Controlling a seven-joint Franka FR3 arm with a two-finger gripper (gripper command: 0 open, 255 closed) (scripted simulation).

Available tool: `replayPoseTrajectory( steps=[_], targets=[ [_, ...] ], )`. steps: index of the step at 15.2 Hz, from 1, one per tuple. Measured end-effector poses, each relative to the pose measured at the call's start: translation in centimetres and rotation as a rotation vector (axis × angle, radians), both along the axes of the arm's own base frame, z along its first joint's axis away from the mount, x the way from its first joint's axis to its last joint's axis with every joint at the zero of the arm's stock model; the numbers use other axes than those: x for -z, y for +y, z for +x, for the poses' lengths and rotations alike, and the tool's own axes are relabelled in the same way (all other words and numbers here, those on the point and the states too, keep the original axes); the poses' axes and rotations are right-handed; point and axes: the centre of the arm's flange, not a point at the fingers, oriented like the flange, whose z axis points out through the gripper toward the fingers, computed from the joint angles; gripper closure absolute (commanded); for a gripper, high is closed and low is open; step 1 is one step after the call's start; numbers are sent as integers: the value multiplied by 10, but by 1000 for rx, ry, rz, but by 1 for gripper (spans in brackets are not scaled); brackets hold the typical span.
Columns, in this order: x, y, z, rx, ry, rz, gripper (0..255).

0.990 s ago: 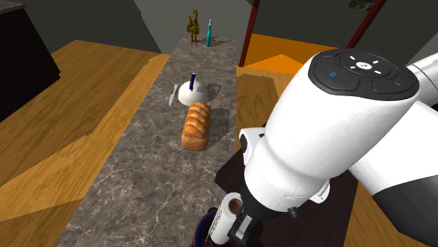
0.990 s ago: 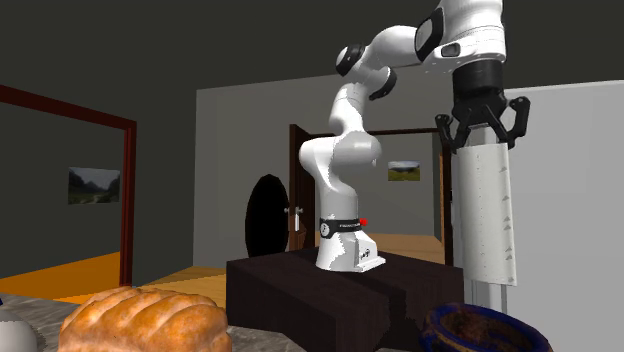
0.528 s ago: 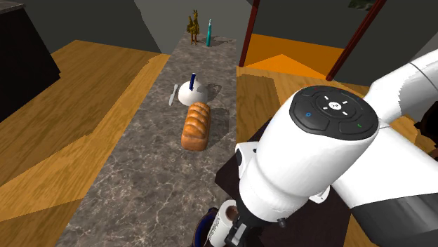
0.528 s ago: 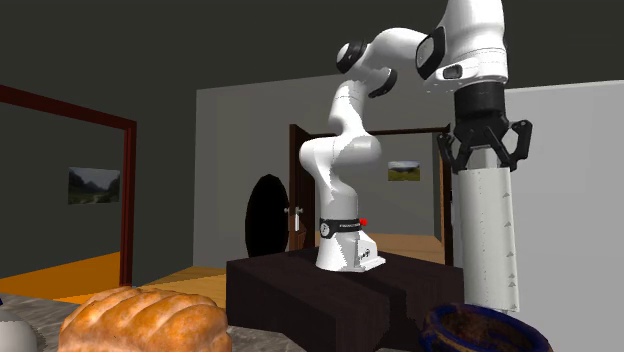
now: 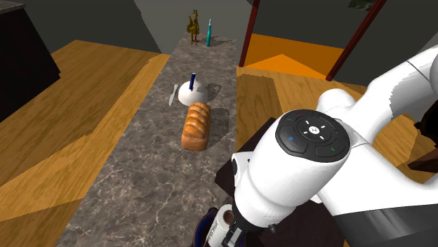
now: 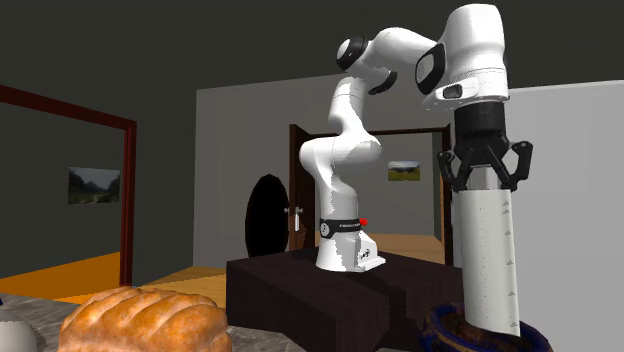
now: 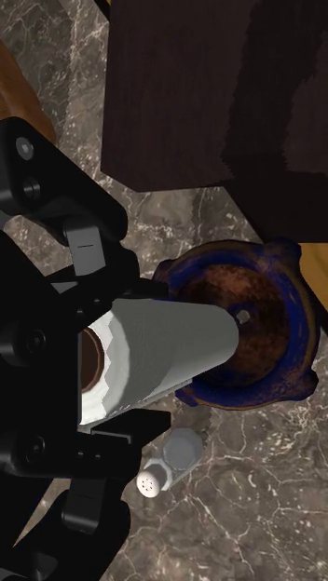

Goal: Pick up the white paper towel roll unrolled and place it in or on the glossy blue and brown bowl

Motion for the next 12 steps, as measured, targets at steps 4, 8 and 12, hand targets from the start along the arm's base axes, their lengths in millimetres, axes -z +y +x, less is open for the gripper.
replayPoseTrajectory(
  steps=[4, 8, 12],
  targets=[
    [1, 0, 0, 0, 0, 0, 255],
    [1, 0, 0, 0, 0, 0, 0],
    [-5, 1, 0, 0, -1, 1, 0]
  ],
)
